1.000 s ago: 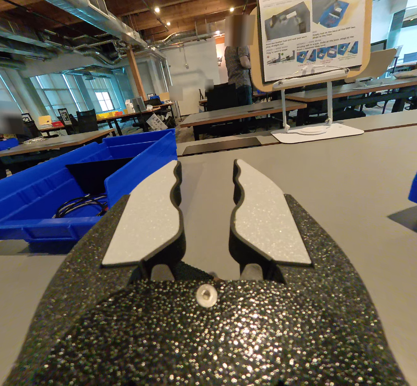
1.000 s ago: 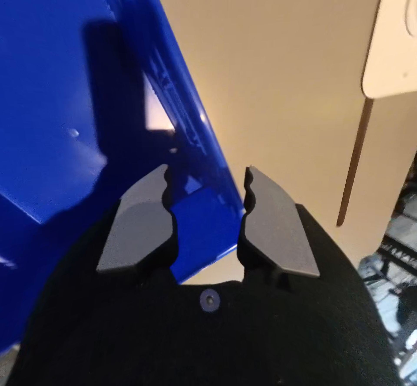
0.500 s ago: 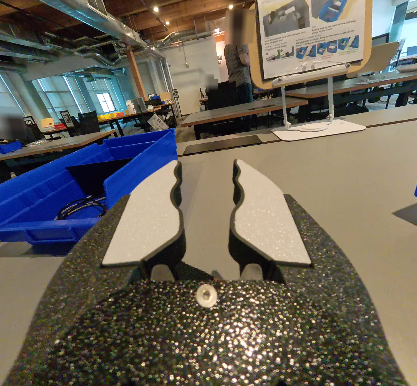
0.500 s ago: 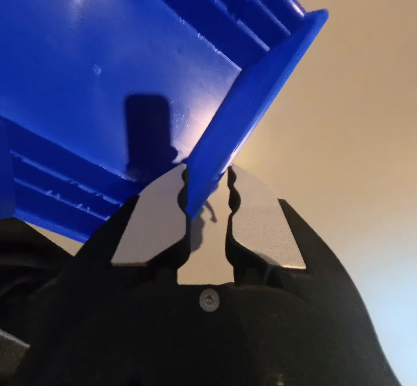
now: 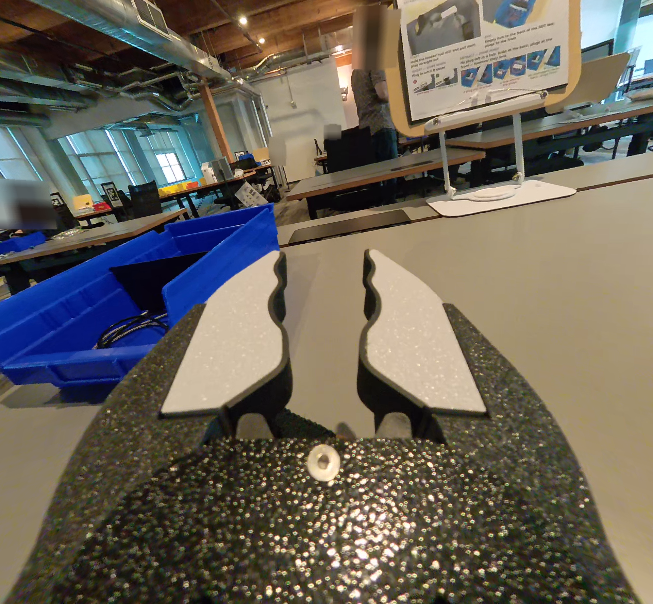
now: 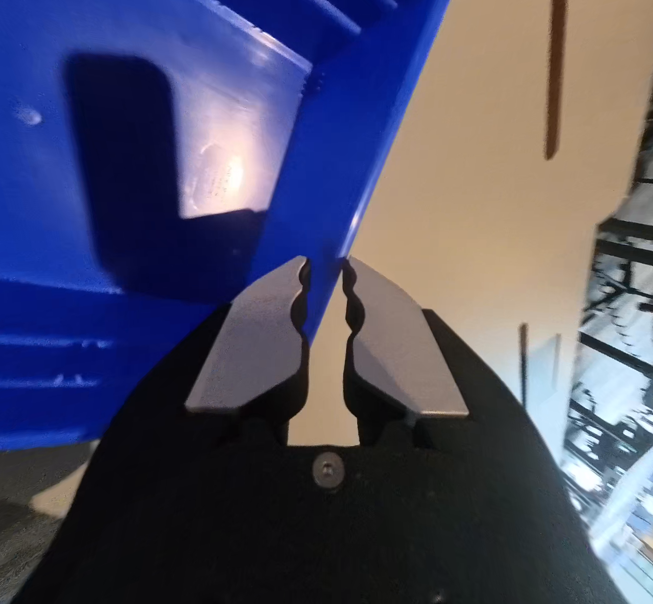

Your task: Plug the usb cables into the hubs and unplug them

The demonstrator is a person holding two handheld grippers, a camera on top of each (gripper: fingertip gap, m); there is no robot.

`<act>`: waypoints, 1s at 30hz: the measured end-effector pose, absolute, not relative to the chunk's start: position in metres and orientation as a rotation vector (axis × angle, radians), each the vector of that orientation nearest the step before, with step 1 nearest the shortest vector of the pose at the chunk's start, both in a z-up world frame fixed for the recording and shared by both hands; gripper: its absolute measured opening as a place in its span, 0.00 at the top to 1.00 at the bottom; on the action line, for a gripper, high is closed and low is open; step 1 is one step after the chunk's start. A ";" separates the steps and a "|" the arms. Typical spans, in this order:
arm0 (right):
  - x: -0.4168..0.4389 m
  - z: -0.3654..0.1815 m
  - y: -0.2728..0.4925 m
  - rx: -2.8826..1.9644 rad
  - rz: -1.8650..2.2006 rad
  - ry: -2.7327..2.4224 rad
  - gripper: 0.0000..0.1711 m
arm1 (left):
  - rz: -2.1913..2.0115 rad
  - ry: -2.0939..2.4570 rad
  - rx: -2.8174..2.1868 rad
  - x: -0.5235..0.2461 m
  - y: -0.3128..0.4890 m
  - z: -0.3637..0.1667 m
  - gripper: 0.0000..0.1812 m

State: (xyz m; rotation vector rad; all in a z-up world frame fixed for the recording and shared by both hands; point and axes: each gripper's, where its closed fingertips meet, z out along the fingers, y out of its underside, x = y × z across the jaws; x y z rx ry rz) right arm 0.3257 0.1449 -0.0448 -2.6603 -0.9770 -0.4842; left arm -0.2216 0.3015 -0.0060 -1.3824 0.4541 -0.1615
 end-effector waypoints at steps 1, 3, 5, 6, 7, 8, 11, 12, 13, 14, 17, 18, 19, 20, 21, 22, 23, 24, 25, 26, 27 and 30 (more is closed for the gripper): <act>0.334 -0.044 0.151 -2.642 -0.549 -0.987 0.90 | -0.161 0.457 -1.386 -0.221 0.302 -0.007 0.77; 0.349 -0.042 0.162 -2.608 -0.695 -0.981 0.89 | -0.161 0.464 -1.392 -0.220 0.303 -0.008 0.77; 0.358 -0.035 0.172 -2.554 -0.823 -0.916 0.87 | -0.163 0.469 -1.398 -0.220 0.303 -0.008 0.77; 0.359 -0.029 0.176 -2.516 -0.851 -0.858 0.81 | -0.165 0.469 -1.400 -0.219 0.303 -0.009 0.77; 0.357 -0.022 0.179 -2.481 -0.852 -0.787 0.77 | -0.167 0.469 -1.401 -0.219 0.304 -0.009 0.77; 0.353 -0.015 0.180 -2.446 -0.833 -0.713 0.75 | -0.170 0.469 -1.403 -0.219 0.304 -0.009 0.77; 0.336 0.010 0.168 -2.351 -0.739 -0.495 0.70 | -0.175 0.469 -1.408 -0.219 0.304 -0.009 0.77; 0.329 0.015 0.160 -2.330 -0.696 -0.428 0.68 | -0.175 0.470 -1.409 -0.219 0.305 -0.009 0.77; 0.321 0.019 0.149 -2.314 -0.643 -0.365 0.66 | -0.174 0.471 -1.411 -0.219 0.305 -0.010 0.77; 0.312 0.022 0.138 -2.296 -0.585 -0.303 0.65 | -0.172 0.473 -1.412 -0.219 0.305 -0.010 0.77; 0.286 0.029 0.100 -2.216 -0.425 -0.160 0.63 | -0.163 0.481 -1.416 -0.218 0.305 -0.011 0.77; 0.277 0.030 0.088 -2.186 -0.376 -0.122 0.63 | -0.158 0.483 -1.417 -0.218 0.305 -0.011 0.77; 0.268 0.031 0.076 -2.158 -0.324 -0.088 0.62 | -0.154 0.485 -1.415 -0.217 0.305 -0.011 0.77; 0.260 0.031 0.064 -2.136 -0.274 -0.060 0.61 | -0.150 0.484 -1.411 -0.217 0.305 -0.011 0.77; 0.252 0.031 0.053 -2.113 -0.231 -0.032 0.60 | -0.150 0.476 -1.404 -0.218 0.304 -0.010 0.78; 0.245 0.031 0.043 -2.088 -0.190 -0.007 0.60 | -0.156 0.463 -1.397 -0.220 0.304 -0.008 0.78; 0.237 0.029 0.034 -2.073 -0.154 0.008 0.60 | -0.175 0.445 -1.393 -0.221 0.303 -0.006 0.78; 0.230 0.027 0.026 -2.067 -0.129 0.017 0.58 | -0.201 0.426 -1.392 -0.222 0.302 -0.004 0.78; 0.224 0.024 0.018 -2.061 -0.121 0.026 0.57 | -0.226 0.409 -1.391 -0.222 0.300 -0.002 0.78; 0.219 0.022 0.011 -2.051 -0.122 0.037 0.57 | -0.247 0.397 -1.388 -0.221 0.298 0.000 0.78; 0.215 0.019 0.004 -2.045 -0.129 0.047 0.56 | -0.262 0.392 -1.382 -0.219 0.296 0.002 0.78; 0.202 0.010 -0.012 -2.005 -0.121 0.092 0.54 | -0.298 0.401 -1.367 -0.208 0.287 0.006 0.78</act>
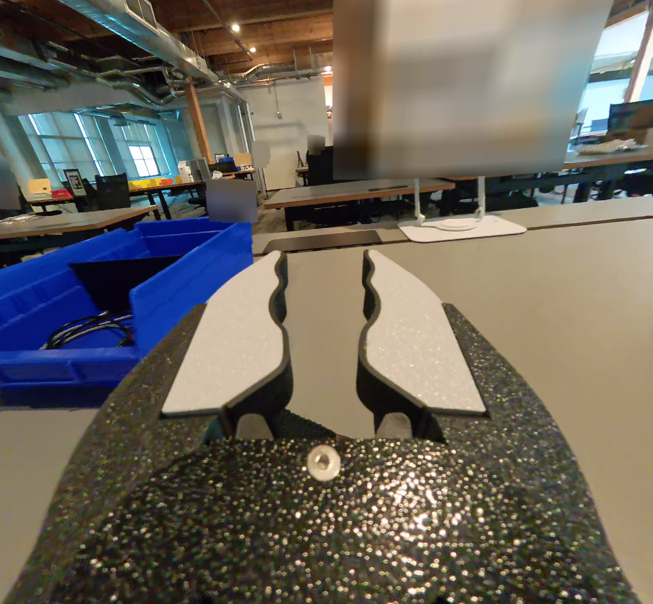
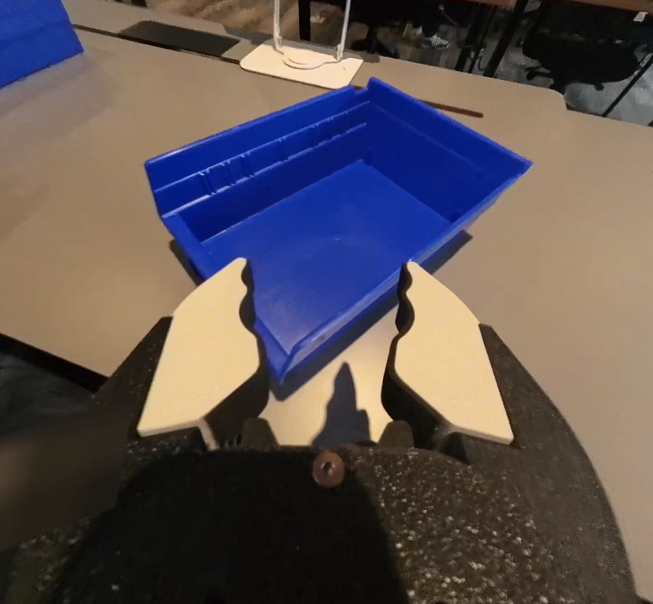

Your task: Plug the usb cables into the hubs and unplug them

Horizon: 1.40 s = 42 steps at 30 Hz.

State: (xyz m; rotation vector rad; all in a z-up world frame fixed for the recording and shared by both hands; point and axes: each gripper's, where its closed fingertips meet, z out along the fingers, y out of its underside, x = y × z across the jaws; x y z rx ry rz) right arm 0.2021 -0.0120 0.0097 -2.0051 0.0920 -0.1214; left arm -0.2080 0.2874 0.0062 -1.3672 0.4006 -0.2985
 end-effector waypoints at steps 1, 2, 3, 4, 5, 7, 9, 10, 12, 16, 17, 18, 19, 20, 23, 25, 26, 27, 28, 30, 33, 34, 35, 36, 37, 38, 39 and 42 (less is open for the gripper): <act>0.197 0.006 -0.016 -1.985 -0.098 0.117 0.53 | -0.316 0.401 -1.366 -0.204 0.285 0.006 0.78; 0.192 0.001 -0.020 -1.966 -0.071 0.142 0.53 | -0.336 0.400 -1.369 -0.200 0.284 0.005 0.78; 0.186 -0.004 -0.022 -1.949 -0.045 0.166 0.53 | -0.357 0.396 -1.374 -0.197 0.283 0.002 0.78; 0.182 -0.011 -0.024 -1.936 -0.025 0.184 0.53 | -0.375 0.392 -1.382 -0.194 0.283 -0.001 0.78; 0.178 -0.016 -0.023 -1.929 -0.016 0.197 0.53 | -0.369 0.399 -1.383 -0.192 0.283 -0.001 0.78; 0.175 -0.025 -0.018 -1.940 -0.026 0.210 0.51 | -0.351 0.400 -1.386 -0.192 0.284 -0.002 0.78; 0.179 -0.030 -0.014 -1.946 -0.103 0.238 0.52 | -0.348 0.400 -1.388 -0.192 0.284 -0.002 0.78; 0.182 -0.032 -0.013 -1.946 -0.150 0.253 0.52 | -0.350 0.400 -1.389 -0.192 0.284 -0.002 0.78; 0.189 -0.037 -0.012 -1.948 -0.233 0.271 0.53 | -0.355 0.400 -1.400 -0.192 0.286 -0.003 0.78; 0.203 -0.044 -0.011 -1.926 -0.297 0.318 0.66 | -0.360 0.422 -1.414 -0.188 0.289 -0.006 0.78; 0.206 -0.045 -0.011 -1.920 -0.298 0.326 0.72 | -0.358 0.429 -1.415 -0.186 0.289 -0.006 0.78; 0.209 -0.046 -0.011 -1.917 -0.301 0.331 0.78 | -0.355 0.435 -1.415 -0.185 0.289 -0.006 0.78; 0.213 -0.047 -0.011 -1.913 -0.303 0.335 0.80 | -0.352 0.441 -1.415 -0.185 0.289 -0.007 0.78; 0.217 -0.047 -0.011 -1.908 -0.319 0.348 0.82 | -0.349 0.447 -1.415 -0.184 0.289 -0.007 0.78; 0.235 -0.046 -0.012 -1.910 -0.372 0.371 0.87 | -0.342 0.459 -1.413 -0.182 0.288 -0.007 0.78; 0.248 -0.046 -0.012 -1.915 -0.400 0.385 0.90 | -0.342 0.464 -1.411 -0.182 0.288 -0.007 0.78; 0.255 -0.046 -0.012 -1.918 -0.413 0.391 0.92 | -0.342 0.465 -1.409 -0.181 0.288 -0.007 0.78; 0.262 -0.046 -0.012 -1.923 -0.430 0.397 0.93 | -0.343 0.465 -1.407 -0.181 0.287 -0.007 0.78; 0.270 -0.046 -0.012 -1.927 -0.449 0.402 0.95 | -0.344 0.465 -1.404 -0.182 0.287 -0.006 0.78; 0.282 -0.046 -0.011 -1.933 -0.456 0.413 0.97 | -0.345 0.464 -1.402 -0.182 0.287 -0.006 0.78; 0.296 -0.045 -0.008 -1.926 -0.445 0.419 0.98 | -0.347 0.465 -1.401 -0.182 0.286 -0.006 0.78; 0.300 -0.045 -0.006 -1.926 -0.436 0.419 0.98 | -0.346 0.466 -1.401 -0.182 0.286 -0.006 0.78; 0.303 -0.045 -0.005 -1.927 -0.427 0.419 0.98 | -0.346 0.468 -1.402 -0.181 0.286 -0.006 0.78; 0.307 -0.045 -0.003 -1.927 -0.421 0.418 0.98 | -0.346 0.470 -1.403 -0.181 0.286 -0.006 0.78; 0.310 -0.044 -0.001 -1.928 -0.418 0.413 0.98 | -0.346 0.473 -1.404 -0.181 0.286 -0.006 0.78; 0.313 -0.044 0.001 -1.930 -0.415 0.409 0.98 | -0.345 0.474 -1.405 -0.180 0.286 -0.007 0.78; 0.317 -0.043 0.003 -1.933 -0.414 0.405 0.98 | -0.346 0.476 -1.407 -0.180 0.286 -0.007 0.78; 0.329 -0.042 0.011 -1.945 -0.420 0.394 0.98 | -0.348 0.482 -1.407 -0.179 0.286 -0.007 0.78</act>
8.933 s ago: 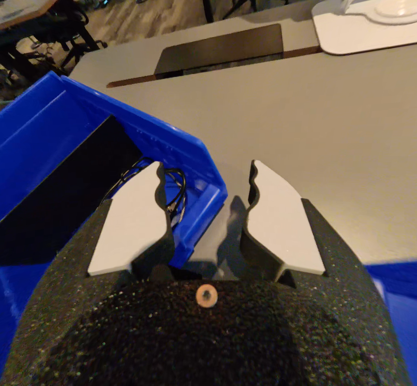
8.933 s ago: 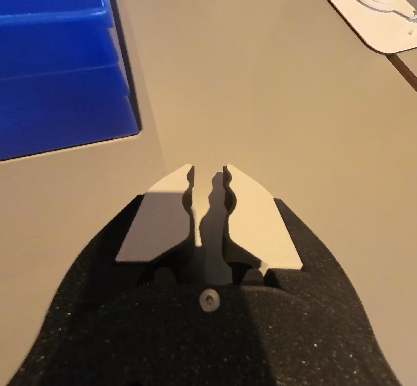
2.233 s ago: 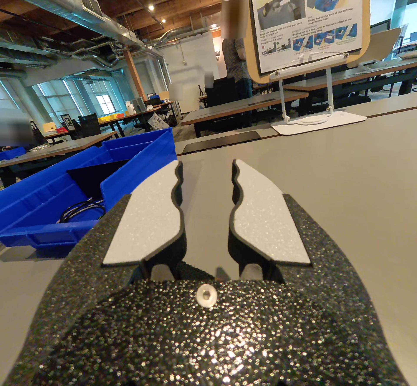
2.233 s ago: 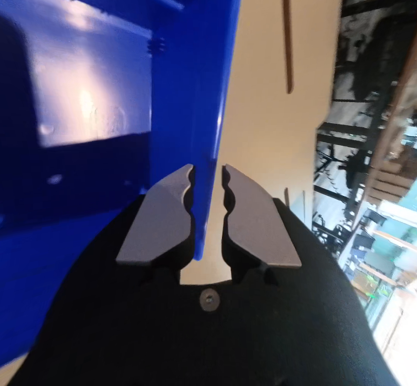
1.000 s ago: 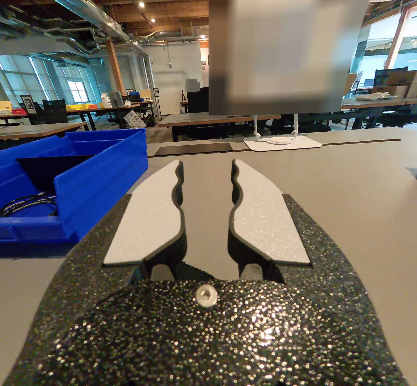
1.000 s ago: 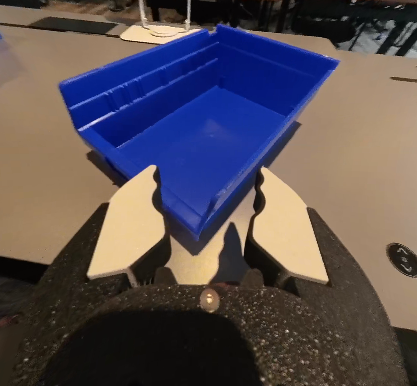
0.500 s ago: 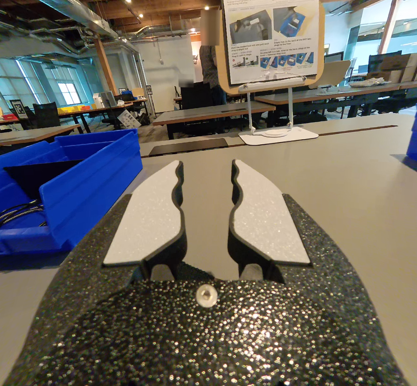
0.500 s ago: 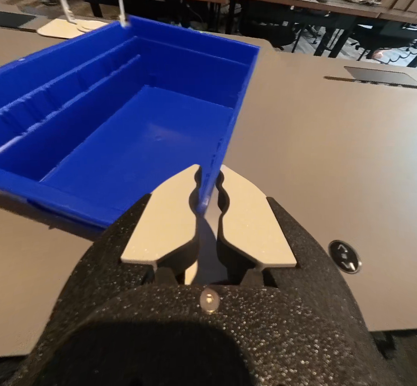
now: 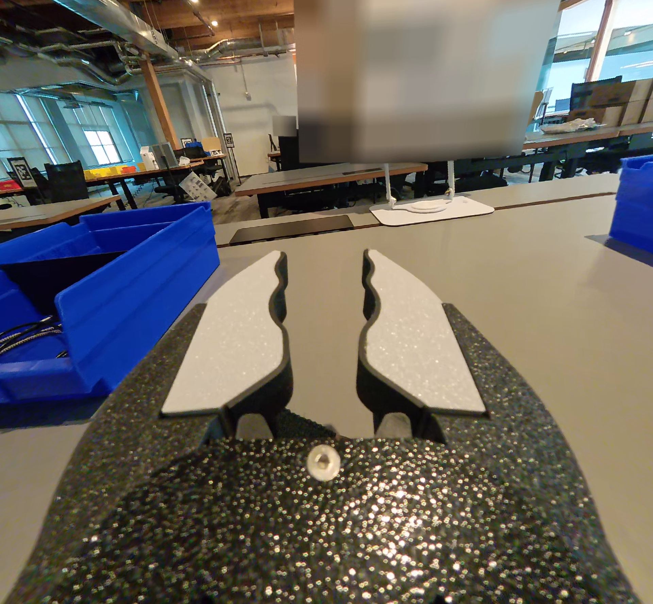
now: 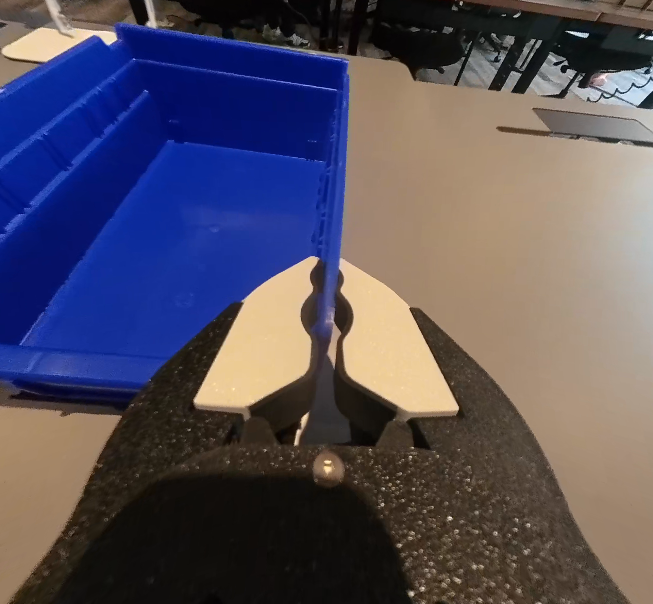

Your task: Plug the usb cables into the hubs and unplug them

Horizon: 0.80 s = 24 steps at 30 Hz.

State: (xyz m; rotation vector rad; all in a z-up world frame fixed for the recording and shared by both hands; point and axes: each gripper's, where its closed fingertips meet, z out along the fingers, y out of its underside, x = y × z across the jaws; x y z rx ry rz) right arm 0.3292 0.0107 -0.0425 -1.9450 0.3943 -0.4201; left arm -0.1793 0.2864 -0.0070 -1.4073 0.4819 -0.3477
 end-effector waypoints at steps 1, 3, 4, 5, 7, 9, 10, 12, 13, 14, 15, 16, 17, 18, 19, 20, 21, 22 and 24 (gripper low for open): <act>0.334 -0.043 0.013 -1.950 -0.428 0.395 0.98 | -0.348 0.483 -1.408 -0.179 0.286 -0.007 0.78; 0.344 -0.042 0.019 -1.959 -0.461 0.385 0.97 | -0.349 0.485 -1.407 -0.179 0.286 -0.007 0.78; 0.349 -0.042 0.023 -1.964 -0.479 0.380 0.97 | -0.350 0.486 -1.407 -0.179 0.286 -0.007 0.78; 0.354 -0.042 0.026 -1.967 -0.495 0.380 0.97 | -0.351 0.486 -1.408 -0.179 0.286 -0.007 0.78; 0.364 -0.043 0.034 -1.975 -0.520 0.372 0.97 | -0.353 0.487 -1.408 -0.179 0.286 -0.007 0.78; 0.373 -0.043 0.044 -1.987 -0.525 0.353 0.97 | -0.354 0.489 -1.407 -0.178 0.286 -0.007 0.78; 0.377 -0.043 0.048 -2.000 -0.521 0.341 0.97 | -0.354 0.490 -1.407 -0.178 0.286 -0.007 0.78; 0.387 -0.043 0.056 -2.011 -0.512 0.337 0.97 | -0.349 0.490 -1.408 -0.178 0.286 -0.007 0.78; 0.392 -0.042 0.060 -2.020 -0.504 0.330 0.97 | -0.343 0.493 -1.409 -0.178 0.286 -0.008 0.78; 0.397 -0.042 0.065 -2.028 -0.497 0.320 0.97 | -0.335 0.499 -1.410 -0.177 0.286 -0.008 0.78; 0.401 -0.042 0.069 -2.035 -0.489 0.301 0.97 | -0.328 0.507 -1.411 -0.176 0.286 -0.009 0.78; 0.405 -0.042 0.073 -2.048 -0.488 0.282 0.97 | -0.323 0.515 -1.412 -0.175 0.286 -0.009 0.78; 0.410 -0.043 0.076 -2.057 -0.486 0.276 0.97 | -0.320 0.522 -1.413 -0.174 0.286 -0.010 0.78; 0.414 -0.043 0.080 -2.060 -0.474 0.273 0.97 | -0.319 0.527 -1.414 -0.173 0.286 -0.010 0.78; 0.417 -0.043 0.083 -2.064 -0.461 0.275 0.97 | -0.319 0.530 -1.414 -0.173 0.286 -0.010 0.78; 0.420 -0.043 0.086 -2.065 -0.452 0.277 0.97 | -0.321 0.532 -1.415 -0.172 0.286 -0.010 0.78; 0.423 -0.043 0.088 -2.065 -0.443 0.273 0.97 | -0.325 0.533 -1.416 -0.172 0.287 -0.011 0.78; 0.425 -0.043 0.091 -2.069 -0.438 0.271 0.97 | -0.330 0.533 -1.416 -0.172 0.287 -0.010 0.78; 0.429 -0.043 0.094 -2.072 -0.432 0.260 0.97 | -0.340 0.528 -1.418 -0.172 0.287 -0.010 0.78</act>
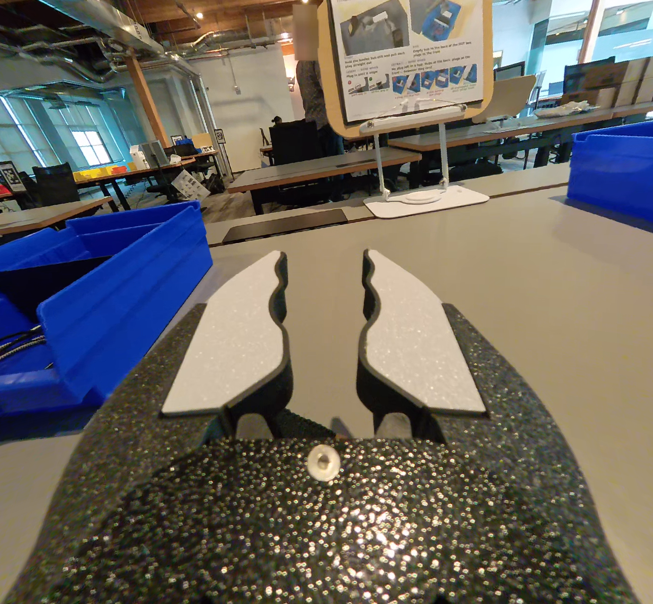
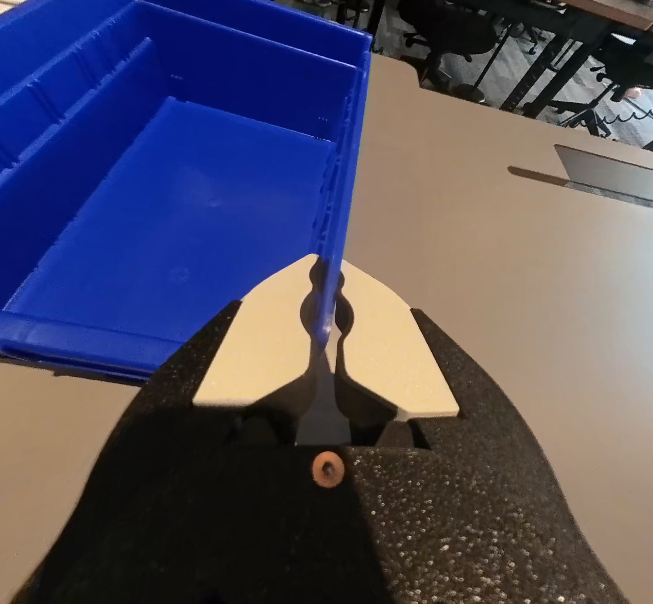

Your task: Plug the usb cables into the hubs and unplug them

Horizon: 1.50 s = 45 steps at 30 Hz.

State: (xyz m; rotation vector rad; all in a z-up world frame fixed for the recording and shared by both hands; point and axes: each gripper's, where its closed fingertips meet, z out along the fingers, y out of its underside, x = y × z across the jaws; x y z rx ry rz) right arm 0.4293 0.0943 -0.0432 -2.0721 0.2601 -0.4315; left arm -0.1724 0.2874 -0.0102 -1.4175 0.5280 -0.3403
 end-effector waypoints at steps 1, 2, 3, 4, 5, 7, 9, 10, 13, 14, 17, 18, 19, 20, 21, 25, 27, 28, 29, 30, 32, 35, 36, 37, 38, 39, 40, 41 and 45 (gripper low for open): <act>0.431 -0.043 0.095 -2.075 -0.432 0.255 0.97 | -0.346 0.525 -1.418 -0.173 0.288 -0.010 0.78; 0.433 -0.043 0.096 -2.076 -0.432 0.252 0.97 | -0.350 0.521 -1.418 -0.173 0.288 -0.010 0.78; 0.434 -0.043 0.097 -2.076 -0.431 0.251 0.97 | -0.354 0.518 -1.418 -0.174 0.288 -0.010 0.78; 0.436 -0.043 0.098 -2.075 -0.430 0.248 0.97 | -0.356 0.516 -1.419 -0.174 0.288 -0.010 0.78; 0.437 -0.043 0.098 -2.077 -0.432 0.244 0.97 | -0.356 0.515 -1.421 -0.174 0.288 -0.010 0.78; 0.440 -0.043 0.099 -2.078 -0.437 0.242 0.97 | -0.351 0.520 -1.423 -0.173 0.288 -0.010 0.78; 0.441 -0.043 0.101 -2.075 -0.439 0.244 0.97 | -0.342 0.529 -1.421 -0.172 0.288 -0.011 0.78; 0.442 -0.044 0.101 -2.075 -0.444 0.243 0.96 | -0.339 0.532 -1.421 -0.172 0.288 -0.011 0.78; 0.443 -0.044 0.103 -2.077 -0.453 0.237 0.96 | -0.336 0.537 -1.420 -0.171 0.288 -0.011 0.78; 0.443 -0.043 0.104 -2.077 -0.452 0.237 0.96 | -0.338 0.536 -1.420 -0.171 0.288 -0.011 0.78; 0.444 -0.043 0.105 -2.080 -0.450 0.237 0.96 | -0.343 0.531 -1.418 -0.172 0.288 -0.010 0.78; 0.444 -0.043 0.106 -2.080 -0.448 0.235 0.96 | -0.344 0.530 -1.417 -0.172 0.288 -0.010 0.78; 0.444 -0.044 0.106 -2.080 -0.447 0.234 0.96 | -0.345 0.530 -1.417 -0.172 0.288 -0.010 0.78; 0.445 -0.044 0.107 -2.078 -0.445 0.236 0.96 | -0.345 0.531 -1.417 -0.172 0.288 -0.010 0.78; 0.445 -0.044 0.107 -2.077 -0.442 0.238 0.96 | -0.345 0.531 -1.417 -0.172 0.288 -0.010 0.78; 0.446 -0.045 0.108 -2.075 -0.442 0.231 0.97 | -0.340 0.537 -1.420 -0.171 0.288 -0.011 0.78; 0.446 -0.045 0.108 -2.073 -0.441 0.232 0.96 | -0.336 0.544 -1.421 -0.170 0.288 -0.012 0.78; 0.446 -0.045 0.108 -2.071 -0.441 0.232 0.97 | -0.334 0.546 -1.421 -0.170 0.288 -0.012 0.78; 0.447 -0.045 0.109 -2.070 -0.442 0.233 0.97 | -0.332 0.548 -1.422 -0.169 0.288 -0.012 0.78; 0.447 -0.045 0.109 -2.068 -0.443 0.233 0.96 | -0.331 0.550 -1.421 -0.169 0.287 -0.012 0.78; 0.447 -0.045 0.109 -2.065 -0.447 0.230 0.96 | -0.329 0.552 -1.420 -0.169 0.287 -0.012 0.78; 0.447 -0.044 0.110 -2.055 -0.472 0.212 0.96 | -0.329 0.554 -1.420 -0.169 0.287 -0.012 0.78; 0.447 -0.043 0.110 -2.046 -0.486 0.201 0.95 | -0.329 0.555 -1.420 -0.168 0.287 -0.012 0.78; 0.446 -0.042 0.110 -2.037 -0.501 0.190 0.95 | -0.329 0.556 -1.421 -0.168 0.287 -0.012 0.78; 0.445 -0.041 0.110 -2.029 -0.513 0.180 0.95 | -0.330 0.556 -1.420 -0.168 0.287 -0.012 0.78; 0.442 -0.040 0.109 -2.022 -0.519 0.173 0.95 | -0.332 0.556 -1.421 -0.168 0.287 -0.012 0.78; 0.440 -0.039 0.108 -2.016 -0.515 0.176 0.95 | -0.334 0.555 -1.421 -0.168 0.287 -0.012 0.78; 0.436 -0.038 0.106 -2.016 -0.498 0.177 0.93 | -0.335 0.555 -1.421 -0.168 0.287 -0.012 0.78; 0.430 -0.018 0.095 -1.939 -0.584 0.193 0.75 | -0.336 0.559 -1.422 -0.168 0.288 -0.012 0.78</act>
